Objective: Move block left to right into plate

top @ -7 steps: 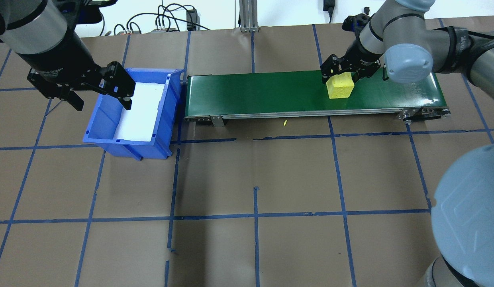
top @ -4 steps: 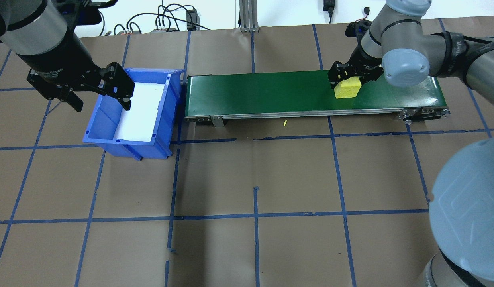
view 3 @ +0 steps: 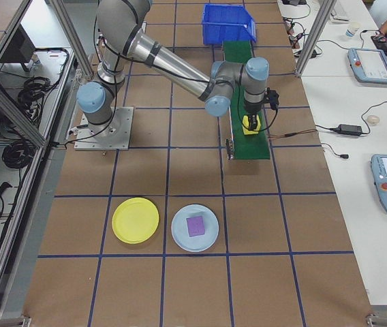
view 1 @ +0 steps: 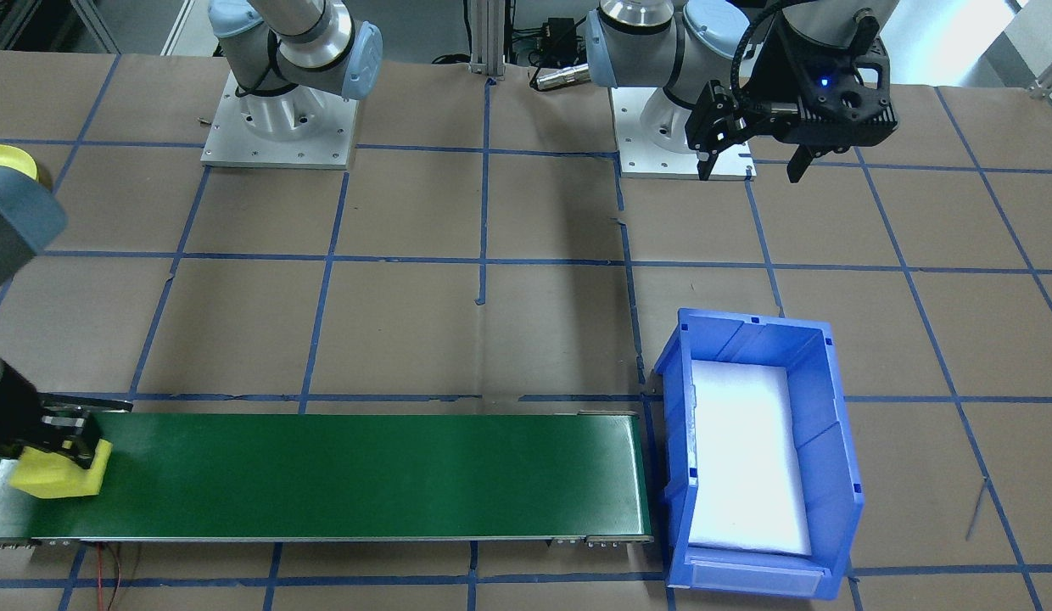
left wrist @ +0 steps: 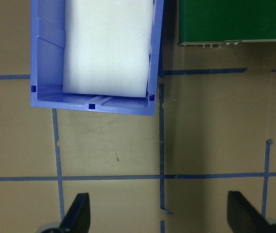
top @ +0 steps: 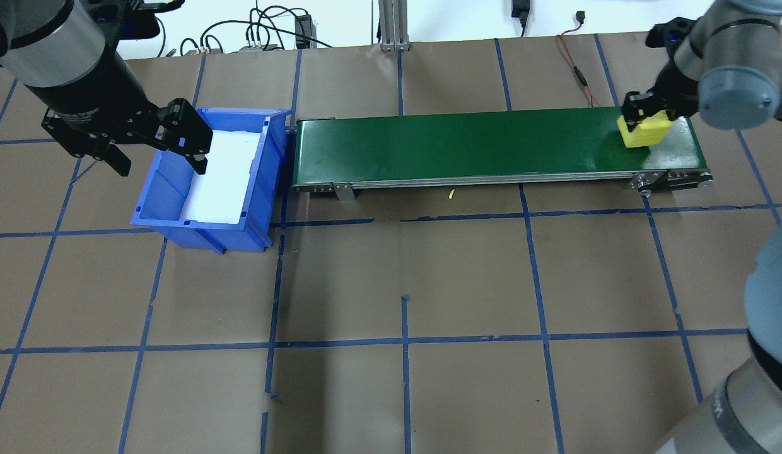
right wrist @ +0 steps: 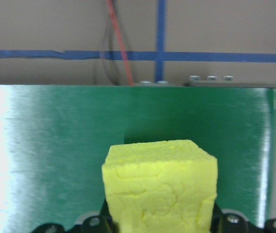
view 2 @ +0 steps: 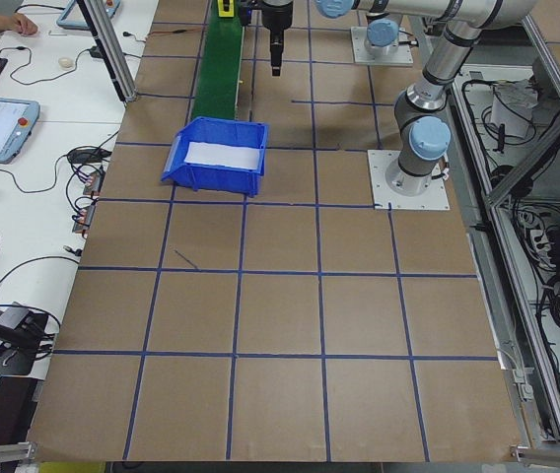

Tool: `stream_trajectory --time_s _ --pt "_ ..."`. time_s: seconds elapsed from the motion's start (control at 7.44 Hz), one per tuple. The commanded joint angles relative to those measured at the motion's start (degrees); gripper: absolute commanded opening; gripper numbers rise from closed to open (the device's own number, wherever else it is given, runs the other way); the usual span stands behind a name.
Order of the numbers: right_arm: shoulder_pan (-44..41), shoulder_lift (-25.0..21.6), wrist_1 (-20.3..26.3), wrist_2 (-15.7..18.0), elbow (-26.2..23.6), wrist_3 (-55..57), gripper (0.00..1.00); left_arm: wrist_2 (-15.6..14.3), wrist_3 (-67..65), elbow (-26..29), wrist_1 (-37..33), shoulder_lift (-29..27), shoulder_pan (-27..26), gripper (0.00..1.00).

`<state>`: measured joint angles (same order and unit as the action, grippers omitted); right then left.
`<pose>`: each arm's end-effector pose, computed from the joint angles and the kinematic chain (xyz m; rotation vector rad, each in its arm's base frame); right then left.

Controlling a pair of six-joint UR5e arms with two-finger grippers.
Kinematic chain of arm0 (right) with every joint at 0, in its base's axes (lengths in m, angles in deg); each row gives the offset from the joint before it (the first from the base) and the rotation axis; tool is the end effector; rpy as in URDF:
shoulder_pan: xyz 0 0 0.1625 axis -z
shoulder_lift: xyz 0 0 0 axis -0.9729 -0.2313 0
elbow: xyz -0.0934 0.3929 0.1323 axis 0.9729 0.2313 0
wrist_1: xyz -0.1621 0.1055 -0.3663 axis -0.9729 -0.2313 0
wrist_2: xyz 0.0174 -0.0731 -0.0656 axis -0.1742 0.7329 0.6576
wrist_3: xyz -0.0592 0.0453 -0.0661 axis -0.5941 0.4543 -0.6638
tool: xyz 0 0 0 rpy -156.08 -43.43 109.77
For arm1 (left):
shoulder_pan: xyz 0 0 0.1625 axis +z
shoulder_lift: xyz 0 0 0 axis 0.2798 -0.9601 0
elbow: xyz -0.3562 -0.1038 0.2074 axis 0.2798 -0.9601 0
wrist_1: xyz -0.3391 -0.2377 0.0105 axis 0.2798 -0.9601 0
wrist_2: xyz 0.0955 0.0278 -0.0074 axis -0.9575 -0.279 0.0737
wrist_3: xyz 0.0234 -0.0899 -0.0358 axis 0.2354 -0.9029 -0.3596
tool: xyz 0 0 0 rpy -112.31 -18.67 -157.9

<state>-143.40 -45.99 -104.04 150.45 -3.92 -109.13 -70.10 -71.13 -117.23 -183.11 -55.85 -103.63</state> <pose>-0.1303 -0.6474 0.2806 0.0341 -3.1056 0.1942 -0.1104 -0.4583 0.5225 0.0197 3.1203 0.0131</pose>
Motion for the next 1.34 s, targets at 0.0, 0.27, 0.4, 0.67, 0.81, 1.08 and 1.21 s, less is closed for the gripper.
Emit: stream_trajectory --time_s 0.0,0.27,0.4,0.67,0.81,1.08,1.21 --pt "16.4 -0.5 8.2 2.2 -0.5 -12.1 0.46 0.0 0.0 0.0 0.0 0.1 0.0 1.00" --pt "33.3 -3.7 16.2 4.1 -2.9 -24.0 0.46 0.0 0.0 0.0 0.1 0.0 0.0 1.00" --pt "40.7 -5.5 16.1 4.6 -6.2 -31.3 0.46 0.0 0.0 0.0 0.1 0.1 0.0 1.00" --pt "52.0 -5.7 16.1 4.5 -10.1 -41.8 0.46 0.0 0.1 0.0 0.1 0.1 0.0 1.00" --pt "53.7 -5.4 13.9 4.5 -11.5 -44.4 0.46 0.0 0.1 -0.1 0.1 0.1 0.0 1.00" --pt "55.9 -4.5 12.2 3.9 -13.8 -44.5 0.55 0.1 0.1 -0.1 0.1 0.1 0.1 1.00" --pt "55.9 -4.2 11.8 3.5 -14.0 -44.5 0.66 0.1 0.1 -0.2 0.1 0.1 0.1 1.00"
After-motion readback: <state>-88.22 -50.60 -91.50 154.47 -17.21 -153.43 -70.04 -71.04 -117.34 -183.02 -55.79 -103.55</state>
